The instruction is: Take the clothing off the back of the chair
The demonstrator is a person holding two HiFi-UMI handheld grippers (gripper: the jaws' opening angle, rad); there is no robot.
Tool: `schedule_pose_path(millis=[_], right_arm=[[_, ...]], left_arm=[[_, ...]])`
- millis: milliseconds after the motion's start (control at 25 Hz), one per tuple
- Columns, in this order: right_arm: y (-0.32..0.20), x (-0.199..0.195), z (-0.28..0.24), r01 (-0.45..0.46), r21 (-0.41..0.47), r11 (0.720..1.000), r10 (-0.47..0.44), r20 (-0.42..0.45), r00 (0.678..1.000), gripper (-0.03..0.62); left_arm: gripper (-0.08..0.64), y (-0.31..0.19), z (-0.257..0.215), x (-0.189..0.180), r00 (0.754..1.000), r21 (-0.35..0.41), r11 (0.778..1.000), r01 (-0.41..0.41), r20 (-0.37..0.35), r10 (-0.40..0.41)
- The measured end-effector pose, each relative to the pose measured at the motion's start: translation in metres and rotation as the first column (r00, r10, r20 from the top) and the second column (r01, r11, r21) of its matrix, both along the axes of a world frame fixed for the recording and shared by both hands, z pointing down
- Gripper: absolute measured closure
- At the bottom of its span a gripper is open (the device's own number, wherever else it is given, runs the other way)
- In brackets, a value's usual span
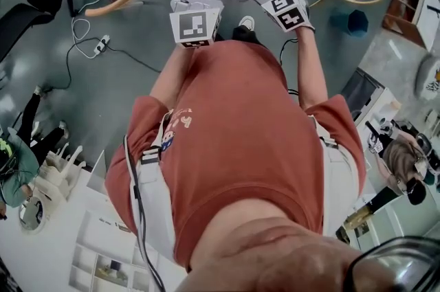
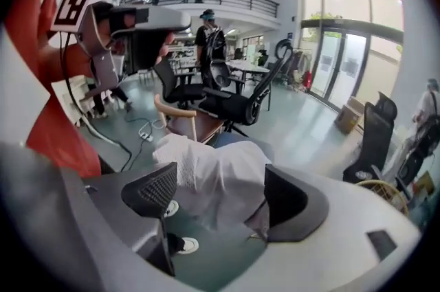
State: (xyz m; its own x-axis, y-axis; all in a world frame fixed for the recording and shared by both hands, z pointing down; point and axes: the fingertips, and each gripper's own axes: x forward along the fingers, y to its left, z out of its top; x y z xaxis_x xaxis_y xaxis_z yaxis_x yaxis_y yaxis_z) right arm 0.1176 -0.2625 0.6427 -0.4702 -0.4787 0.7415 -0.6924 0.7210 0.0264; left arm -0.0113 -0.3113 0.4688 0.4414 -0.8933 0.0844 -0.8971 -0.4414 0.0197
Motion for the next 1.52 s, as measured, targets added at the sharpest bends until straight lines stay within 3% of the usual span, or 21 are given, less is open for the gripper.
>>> schedule_pose_path(millis=[120,320,640,1000,1240,1520], right_arm=[[0.002,0.001,0.015,0.105,-0.030,0.994,-0.108,-0.130,0.986,0.209],[-0.009,0.000,0.029,0.162,-0.040,0.986,-0.167,-0.250,0.954,0.201],[-0.022,-0.007,0.052,0.198,-0.104,0.975,-0.222,-0.344,0.912,0.199],[-0.026,-0.003,0.067,0.266,-0.152,0.952,-0.306,-0.465,0.831,0.201],[-0.031,-0.002,0.064,0.273,-0.085,0.958,-0.279,-0.482,0.831,0.202],[-0.028,-0.005,0.057,0.335,-0.017,0.942,-0.292,-0.535,0.793,0.324]], left_arm=[[0.546,-0.001,0.005,-0.004,1.000,-0.018,1.000,0.011,-0.008,-0.011],[0.546,-0.002,0.009,-0.012,0.999,-0.026,0.999,0.035,-0.003,-0.035],[0.546,0.000,0.012,-0.022,0.998,-0.034,0.998,0.058,0.001,-0.058],[0.546,0.001,0.012,-0.028,0.997,-0.040,0.997,0.073,-0.009,-0.073],[0.546,0.004,0.012,-0.023,0.998,-0.038,0.997,0.062,-0.012,-0.063],[0.546,0.010,0.011,-0.023,0.998,-0.048,0.997,0.063,-0.014,-0.063]])
